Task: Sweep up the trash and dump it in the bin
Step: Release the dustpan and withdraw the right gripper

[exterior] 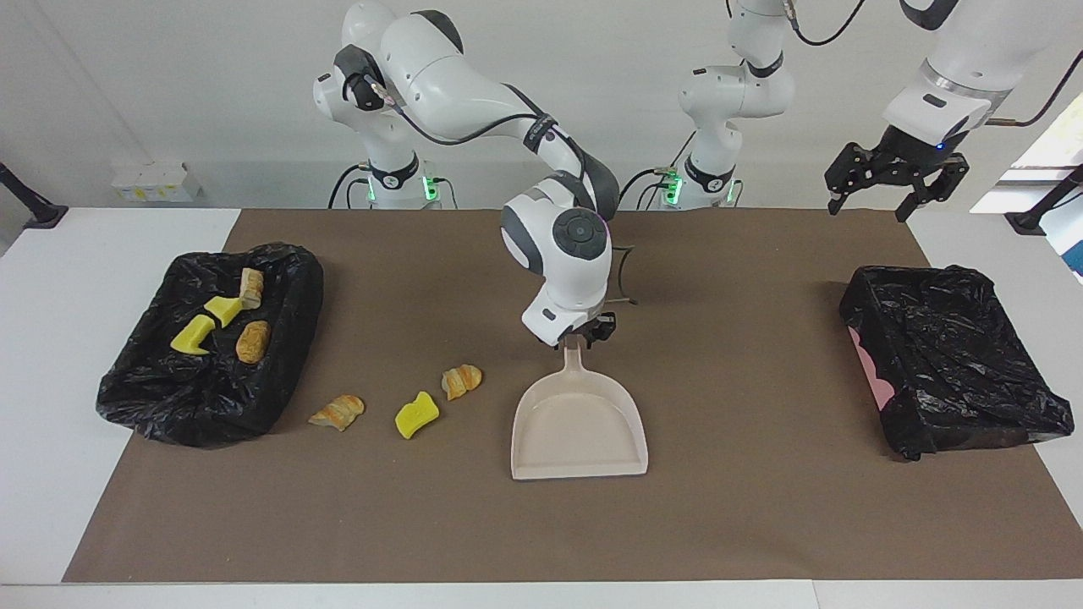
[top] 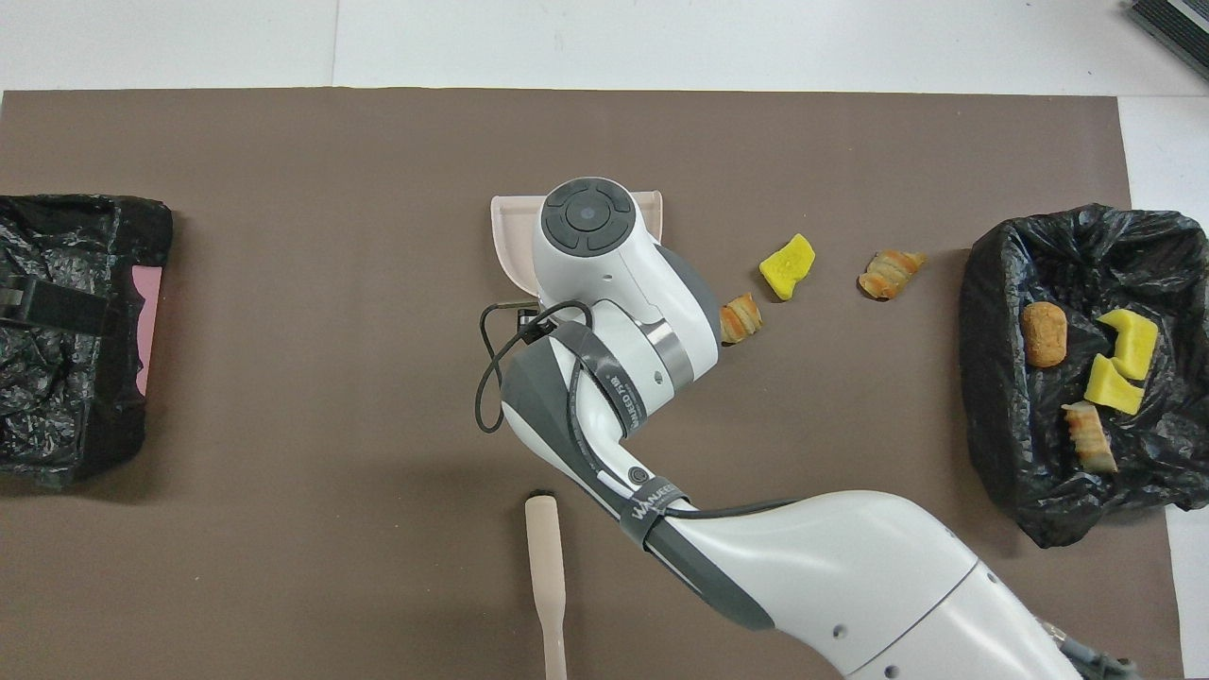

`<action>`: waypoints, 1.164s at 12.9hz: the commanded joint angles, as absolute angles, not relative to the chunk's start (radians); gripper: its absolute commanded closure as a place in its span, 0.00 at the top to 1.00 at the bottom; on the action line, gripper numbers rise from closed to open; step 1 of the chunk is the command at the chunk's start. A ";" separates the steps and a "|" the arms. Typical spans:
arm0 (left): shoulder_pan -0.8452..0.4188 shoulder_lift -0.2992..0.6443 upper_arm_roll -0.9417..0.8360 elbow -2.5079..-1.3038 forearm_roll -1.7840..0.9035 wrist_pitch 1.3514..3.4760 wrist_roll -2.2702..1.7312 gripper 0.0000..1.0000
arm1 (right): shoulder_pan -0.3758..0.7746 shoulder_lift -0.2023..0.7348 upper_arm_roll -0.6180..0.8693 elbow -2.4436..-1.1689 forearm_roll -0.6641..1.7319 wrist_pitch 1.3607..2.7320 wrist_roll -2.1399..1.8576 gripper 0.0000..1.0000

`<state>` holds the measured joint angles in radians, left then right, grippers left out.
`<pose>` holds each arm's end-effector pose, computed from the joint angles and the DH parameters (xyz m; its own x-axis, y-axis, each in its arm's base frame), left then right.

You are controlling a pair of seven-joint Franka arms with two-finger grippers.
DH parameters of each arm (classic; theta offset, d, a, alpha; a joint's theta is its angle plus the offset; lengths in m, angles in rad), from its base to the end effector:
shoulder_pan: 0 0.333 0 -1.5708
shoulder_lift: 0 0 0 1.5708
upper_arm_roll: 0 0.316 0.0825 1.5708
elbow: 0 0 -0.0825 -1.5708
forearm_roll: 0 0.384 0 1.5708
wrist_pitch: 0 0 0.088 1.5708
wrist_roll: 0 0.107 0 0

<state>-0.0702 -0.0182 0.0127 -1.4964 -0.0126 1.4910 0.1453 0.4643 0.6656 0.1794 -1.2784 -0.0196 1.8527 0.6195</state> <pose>0.5399 -0.0324 0.6622 0.9792 -0.2024 0.0145 -0.2025 -0.9792 0.0108 0.5987 0.4096 0.3582 0.9927 -0.0010 -0.1204 -0.0043 -0.9996 -0.0271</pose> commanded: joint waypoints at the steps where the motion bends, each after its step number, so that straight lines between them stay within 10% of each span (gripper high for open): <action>1: -0.074 -0.031 0.011 -1.494 0.003 1.471 0.150 1.00 | 0.453 0.566 0.196 -1.353 -0.012 1.790 0.629 1.00; 15: -0.264 0.054 -0.002 -1.509 -0.031 1.710 0.048 1.00 | 0.748 0.071 0.207 -2.127 0.234 2.039 0.749 1.00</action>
